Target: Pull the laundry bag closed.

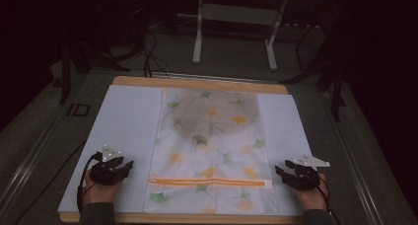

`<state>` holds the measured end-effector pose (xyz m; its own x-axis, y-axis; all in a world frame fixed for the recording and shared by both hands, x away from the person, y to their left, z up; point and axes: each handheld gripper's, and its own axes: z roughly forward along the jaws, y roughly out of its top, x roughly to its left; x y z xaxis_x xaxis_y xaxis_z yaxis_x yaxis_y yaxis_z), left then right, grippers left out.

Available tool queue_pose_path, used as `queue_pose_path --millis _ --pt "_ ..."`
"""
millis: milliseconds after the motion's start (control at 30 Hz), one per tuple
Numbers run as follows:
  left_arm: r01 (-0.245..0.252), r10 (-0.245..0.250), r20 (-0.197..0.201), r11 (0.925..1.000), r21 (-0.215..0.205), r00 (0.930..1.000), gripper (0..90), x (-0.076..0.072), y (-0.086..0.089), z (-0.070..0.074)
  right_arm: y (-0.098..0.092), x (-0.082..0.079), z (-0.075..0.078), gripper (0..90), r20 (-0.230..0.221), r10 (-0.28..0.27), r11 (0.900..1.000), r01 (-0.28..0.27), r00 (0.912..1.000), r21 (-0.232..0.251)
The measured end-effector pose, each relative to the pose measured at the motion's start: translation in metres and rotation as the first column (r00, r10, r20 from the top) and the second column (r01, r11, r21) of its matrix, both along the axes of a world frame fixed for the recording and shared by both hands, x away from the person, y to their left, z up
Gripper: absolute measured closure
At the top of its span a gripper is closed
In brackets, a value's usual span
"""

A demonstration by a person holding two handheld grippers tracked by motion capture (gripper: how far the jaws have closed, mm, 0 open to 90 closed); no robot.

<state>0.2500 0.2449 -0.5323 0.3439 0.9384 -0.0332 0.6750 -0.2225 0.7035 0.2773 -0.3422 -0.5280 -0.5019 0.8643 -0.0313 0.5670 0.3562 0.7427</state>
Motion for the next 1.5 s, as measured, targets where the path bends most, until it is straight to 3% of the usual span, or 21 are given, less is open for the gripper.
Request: queue_pose_path --millis 33,200,467,600,933,1233,1333,1500 --pt "0.008 -0.008 0.006 1.0 -0.004 1.0 57.9 -0.001 0.001 0.001 0.002 -0.001 0.0 53.4 0.004 0.01 1.0 -0.01 0.9999 -0.005" --pt "0.037 -0.037 0.015 0.9993 -0.003 0.9992 56.3 -0.003 0.003 0.0 0.007 -0.001 0.003 52.7 0.003 0.027 1.0 -0.027 0.9996 -0.011" --pt "0.024 -0.024 0.034 0.9997 -0.002 0.9991 55.1 -0.004 0.006 0.002 0.014 -0.001 0.002 53.5 -0.022 0.064 0.998 -0.065 0.9977 -0.02" --pt "0.038 -0.039 0.038 0.999 0.022 0.9985 53.4 -0.005 0.006 0.003 0.019 -0.001 0.002 54.0 -0.034 0.089 0.996 -0.09 0.9954 -0.019" --pt "0.085 -0.086 0.037 0.9962 0.02 0.9956 53.4 -0.004 0.006 0.003 0.034 -0.002 0.004 53.9 -0.041 0.164 0.986 -0.165 0.9856 -0.017" --pt "0.07 -0.071 0.033 0.9973 0.022 0.9969 53.3 -0.005 0.006 0.003 0.047 -0.004 0.008 53.4 -0.035 0.202 0.979 -0.202 0.9788 0.003" --pt "0.067 -0.068 0.037 0.9975 0.019 0.997 53.0 -0.005 0.006 0.004 0.052 -0.005 0.009 53.7 -0.036 0.226 0.974 -0.226 0.9734 0.001" --pt "0.069 -0.071 0.05 0.9964 0.049 0.9962 56.9 -0.007 0.006 0.006 0.062 -0.005 0.012 54.4 -0.037 0.263 0.965 -0.263 0.9642 0.005"
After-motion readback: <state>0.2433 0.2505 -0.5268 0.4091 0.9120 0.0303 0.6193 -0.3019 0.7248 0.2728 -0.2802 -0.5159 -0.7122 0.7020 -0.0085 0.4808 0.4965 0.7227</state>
